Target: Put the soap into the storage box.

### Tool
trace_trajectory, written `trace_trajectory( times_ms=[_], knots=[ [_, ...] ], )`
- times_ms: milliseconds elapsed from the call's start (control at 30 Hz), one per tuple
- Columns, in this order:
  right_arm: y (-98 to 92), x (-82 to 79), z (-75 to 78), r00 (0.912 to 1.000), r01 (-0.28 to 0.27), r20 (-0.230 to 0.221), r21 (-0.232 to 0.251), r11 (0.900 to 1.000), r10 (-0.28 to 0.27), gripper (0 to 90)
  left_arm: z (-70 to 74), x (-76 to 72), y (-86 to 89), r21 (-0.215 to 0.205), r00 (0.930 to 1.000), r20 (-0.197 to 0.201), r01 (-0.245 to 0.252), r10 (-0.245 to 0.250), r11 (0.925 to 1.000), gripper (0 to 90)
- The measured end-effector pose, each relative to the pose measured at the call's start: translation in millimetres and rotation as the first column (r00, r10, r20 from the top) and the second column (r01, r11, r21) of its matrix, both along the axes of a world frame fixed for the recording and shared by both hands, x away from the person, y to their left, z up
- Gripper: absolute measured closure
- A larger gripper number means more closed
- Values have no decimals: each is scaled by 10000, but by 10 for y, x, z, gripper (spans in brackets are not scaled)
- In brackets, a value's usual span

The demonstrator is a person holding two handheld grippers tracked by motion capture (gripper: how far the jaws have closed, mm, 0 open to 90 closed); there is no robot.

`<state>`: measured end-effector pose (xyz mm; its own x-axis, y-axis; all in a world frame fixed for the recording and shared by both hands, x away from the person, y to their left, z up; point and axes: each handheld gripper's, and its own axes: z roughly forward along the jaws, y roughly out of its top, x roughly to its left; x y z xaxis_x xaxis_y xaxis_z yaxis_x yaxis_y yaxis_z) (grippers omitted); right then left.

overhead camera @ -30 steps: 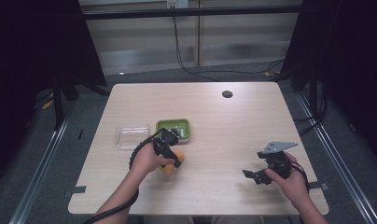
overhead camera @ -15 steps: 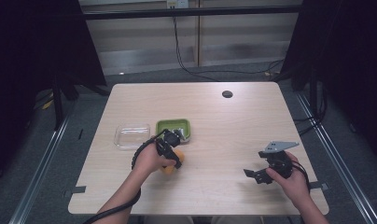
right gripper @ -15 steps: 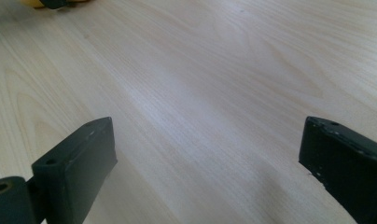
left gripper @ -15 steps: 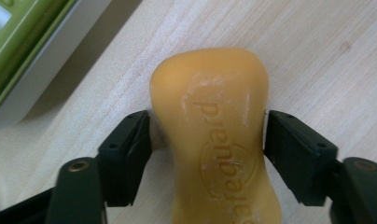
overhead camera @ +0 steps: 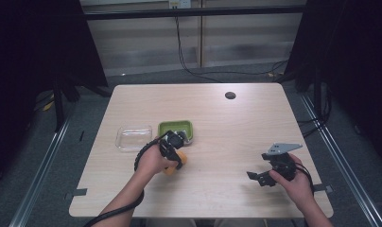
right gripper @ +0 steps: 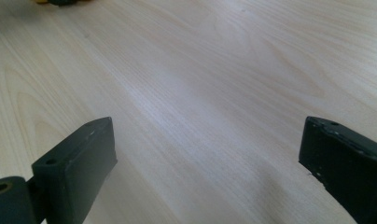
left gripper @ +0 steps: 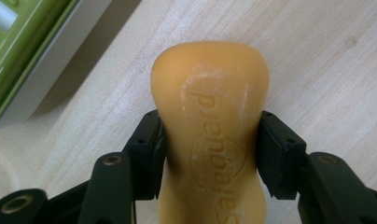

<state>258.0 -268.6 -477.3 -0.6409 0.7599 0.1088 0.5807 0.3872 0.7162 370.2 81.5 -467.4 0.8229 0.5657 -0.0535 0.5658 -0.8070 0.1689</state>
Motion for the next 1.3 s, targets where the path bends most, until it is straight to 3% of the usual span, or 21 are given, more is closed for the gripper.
trace_trajectory(
  times_ms=[300,400,567,633,900,1300],
  knots=[
    [-2,4,-12,10000,-38,-70,-75,10000,37,34,86,10,38,-7,9998,12,223,-223,9998,487],
    [5,4,-11,9999,-56,-87,-58,10000,55,34,150,22,57,-128,9995,-194,230,-233,9997,489],
    [6,-1,-9,9999,-20,-101,-92,10000,19,34,210,45,75,-182,9986,-131,518,-520,9985,492],
    [6,0,-10,9999,-36,-104,-82,10000,35,34,230,66,90,-236,9963,-167,842,-846,9962,492],
    [9,3,-15,9999,-85,-95,-68,9999,84,34,252,77,119,-567,9954,-425,830,-854,9949,493],
    [33,3,-31,9996,-221,-204,-111,9997,219,34,367,105,117,-724,9947,-503,856,-894,9937,493]
  ],
)
